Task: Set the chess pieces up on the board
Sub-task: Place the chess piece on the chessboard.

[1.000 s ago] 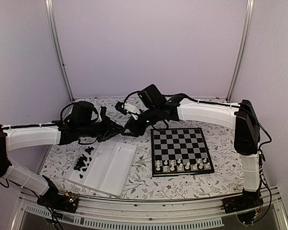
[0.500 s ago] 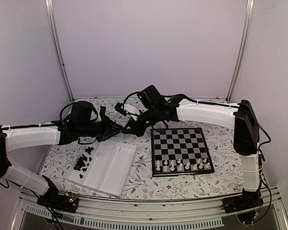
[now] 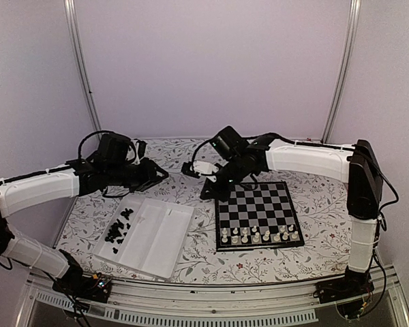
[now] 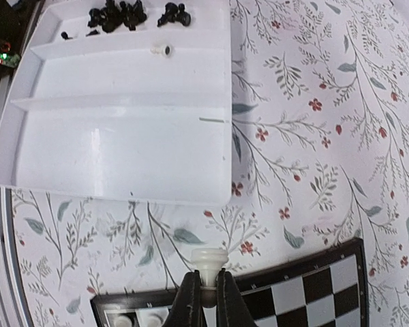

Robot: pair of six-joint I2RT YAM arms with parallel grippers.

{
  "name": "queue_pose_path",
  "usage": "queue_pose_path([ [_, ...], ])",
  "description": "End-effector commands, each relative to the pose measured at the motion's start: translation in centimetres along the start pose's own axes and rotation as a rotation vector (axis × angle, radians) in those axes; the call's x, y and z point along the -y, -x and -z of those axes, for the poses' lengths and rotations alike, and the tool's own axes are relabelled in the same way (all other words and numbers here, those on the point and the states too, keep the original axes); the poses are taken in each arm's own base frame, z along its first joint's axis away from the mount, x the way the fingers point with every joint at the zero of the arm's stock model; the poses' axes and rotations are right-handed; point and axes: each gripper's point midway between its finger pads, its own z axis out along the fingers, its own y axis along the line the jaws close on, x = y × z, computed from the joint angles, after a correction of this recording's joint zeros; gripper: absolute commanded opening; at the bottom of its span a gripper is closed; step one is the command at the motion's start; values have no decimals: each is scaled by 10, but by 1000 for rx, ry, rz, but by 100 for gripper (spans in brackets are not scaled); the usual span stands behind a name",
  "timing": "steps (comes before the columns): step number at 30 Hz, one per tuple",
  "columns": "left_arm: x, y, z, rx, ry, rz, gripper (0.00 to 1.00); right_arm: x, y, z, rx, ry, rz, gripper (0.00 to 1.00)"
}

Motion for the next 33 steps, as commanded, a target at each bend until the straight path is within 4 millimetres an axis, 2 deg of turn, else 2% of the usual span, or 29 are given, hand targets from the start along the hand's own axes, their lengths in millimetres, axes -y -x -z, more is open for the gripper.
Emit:
queue_pose_path([
  [1, -19, 14, 16, 38, 115, -100, 33, 15, -53, 47, -205, -59, 150, 0],
  [6, -29, 11, 16, 17, 155, -128, 34, 27, -105, 74, -429, -90, 215, 0],
  [10, -32, 7, 16, 6, 155, -134, 34, 36, -138, 97, -574, -90, 227, 0],
  [17, -37, 3, 15, -6, 166, -143, 34, 19, -186, 117, -756, 16, 238, 0],
  [20, -39, 2, 16, -7, 173, -144, 34, 12, -198, 119, -794, 46, 244, 1],
  [33, -44, -4, 16, -19, 176, -134, 34, -1, -225, 107, -873, 128, 194, 3],
])
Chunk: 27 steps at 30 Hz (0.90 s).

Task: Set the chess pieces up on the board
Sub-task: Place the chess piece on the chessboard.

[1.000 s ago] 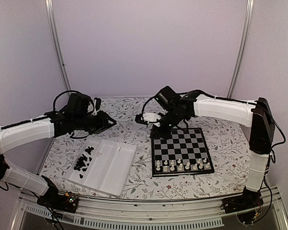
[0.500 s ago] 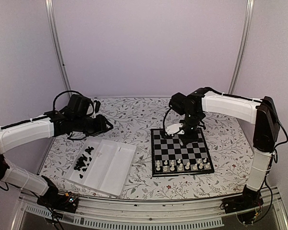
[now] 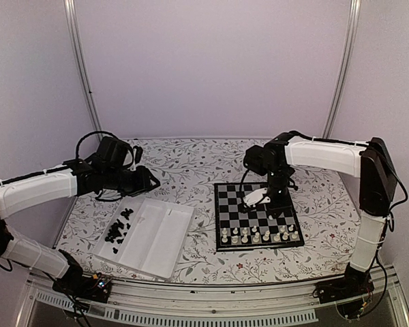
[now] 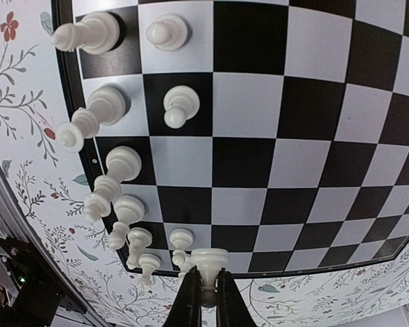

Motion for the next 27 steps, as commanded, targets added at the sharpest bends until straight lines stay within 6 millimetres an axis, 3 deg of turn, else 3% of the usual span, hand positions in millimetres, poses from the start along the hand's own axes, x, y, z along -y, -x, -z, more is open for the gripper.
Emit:
queue_pose_path([
  [1, -6, 0, 3, 7, 9, -2, 34, -7, -7, -12, -45, 43, 1, 3],
  [27, -10, -5, -2, -14, 19, -7, 34, -20, -12, -45, -101, 118, -7, 5],
])
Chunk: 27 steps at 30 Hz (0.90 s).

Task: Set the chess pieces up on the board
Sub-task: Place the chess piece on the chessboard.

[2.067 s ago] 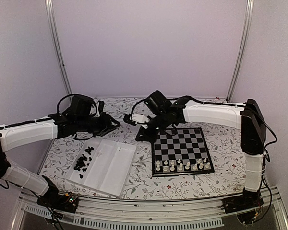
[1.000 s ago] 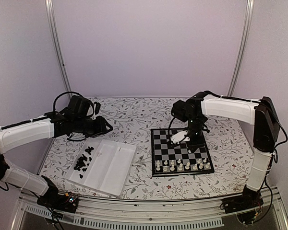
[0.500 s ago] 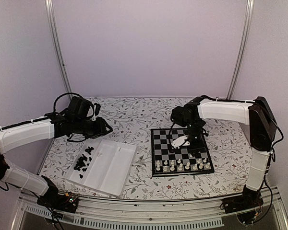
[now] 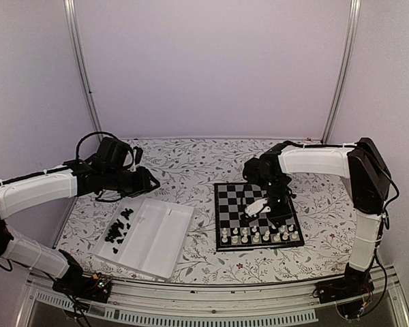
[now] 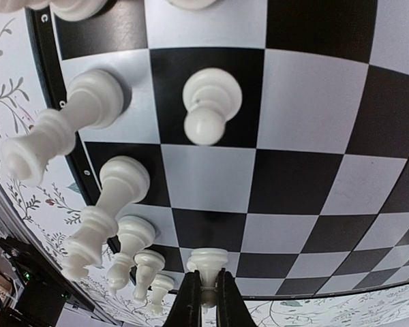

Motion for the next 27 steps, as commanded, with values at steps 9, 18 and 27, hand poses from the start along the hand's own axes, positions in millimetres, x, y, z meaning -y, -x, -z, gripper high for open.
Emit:
queue_pose_path([
  [9, -9, -4, -2, -14, 17, -9, 34, -3, 2, -15, -13, 36, -10, 10],
  [18, -10, -7, -4, -23, 19, -8, 34, -5, 4, -14, 2, 47, -14, 17],
  [27, -11, -10, -2, -44, 27, -7, 34, -6, 2, -4, 10, 35, -9, 42],
])
